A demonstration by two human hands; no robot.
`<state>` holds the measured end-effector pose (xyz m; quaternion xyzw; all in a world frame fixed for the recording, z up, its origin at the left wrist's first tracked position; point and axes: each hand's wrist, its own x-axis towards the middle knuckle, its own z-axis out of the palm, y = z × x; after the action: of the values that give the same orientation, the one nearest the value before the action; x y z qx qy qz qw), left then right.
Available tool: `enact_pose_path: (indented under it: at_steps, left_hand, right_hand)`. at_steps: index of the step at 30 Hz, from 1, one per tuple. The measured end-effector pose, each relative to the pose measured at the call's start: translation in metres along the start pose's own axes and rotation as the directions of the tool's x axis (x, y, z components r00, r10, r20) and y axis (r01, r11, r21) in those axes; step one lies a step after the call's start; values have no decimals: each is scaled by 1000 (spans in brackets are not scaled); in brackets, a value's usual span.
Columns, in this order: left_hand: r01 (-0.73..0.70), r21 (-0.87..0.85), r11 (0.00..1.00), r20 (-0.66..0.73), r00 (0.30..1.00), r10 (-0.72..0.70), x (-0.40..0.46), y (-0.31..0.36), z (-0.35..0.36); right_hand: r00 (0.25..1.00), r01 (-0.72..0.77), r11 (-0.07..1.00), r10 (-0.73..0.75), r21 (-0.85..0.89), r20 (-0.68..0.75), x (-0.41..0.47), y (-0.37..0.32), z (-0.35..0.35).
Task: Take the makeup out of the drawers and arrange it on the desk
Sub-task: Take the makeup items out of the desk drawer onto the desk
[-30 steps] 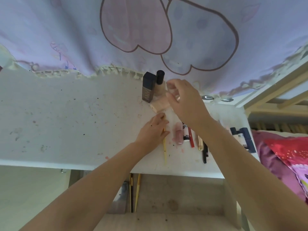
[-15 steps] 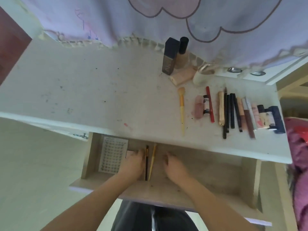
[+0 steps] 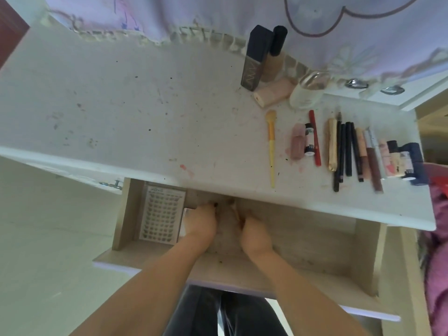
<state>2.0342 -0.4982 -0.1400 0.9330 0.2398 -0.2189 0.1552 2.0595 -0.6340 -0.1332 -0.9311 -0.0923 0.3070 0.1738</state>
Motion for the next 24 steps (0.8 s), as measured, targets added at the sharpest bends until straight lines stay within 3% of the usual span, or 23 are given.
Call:
enact_pose_path:
  at_steps: [3, 5, 8, 10, 12, 15, 19, 24]
  left_hand:
    - [-38, -131, 991, 14, 999, 40, -13, 2, -9]
    - [-161, -222, 962, 18, 985, 169, -31, 3, -24]
    - [-409, -381, 829, -125, 911, 393, -66, 2, -70]
    - [-463, -438, 771, -253, 886, 388, -71, 3, -114]
    - [-433, -476, 766, -300, 898, 321, -52, 10, -158]
    - [-343, -442, 829, -249, 935, 254, 3, 30, -197]
    - [-256, -339, 905, -156, 964, 215, 67, 63, -204]
    - [-261, -123, 957, -185, 954, 236, 100, 86, -198]
  right_hand:
    - [993, 114, 991, -111, -66, 47, -28, 5, -21]
    - [982, 185, 978, -180, -95, 61, -52, 6, -41]
    - [958, 286, 958, -286, 18, 28, -83, -4, -82]
    - [951, 308, 937, -305, 163, -41, -88, -22, -116]
    - [952, 293, 916, -254, 274, -168, -73, -45, -149]
    - [951, 220, 947, -155, 234, -266, -23, -78, -177]
    - [962, 88, 994, -70, 58, -264, 32, -104, -180]
    - [959, 14, 997, -34, -72, -283, 50, -105, -184]
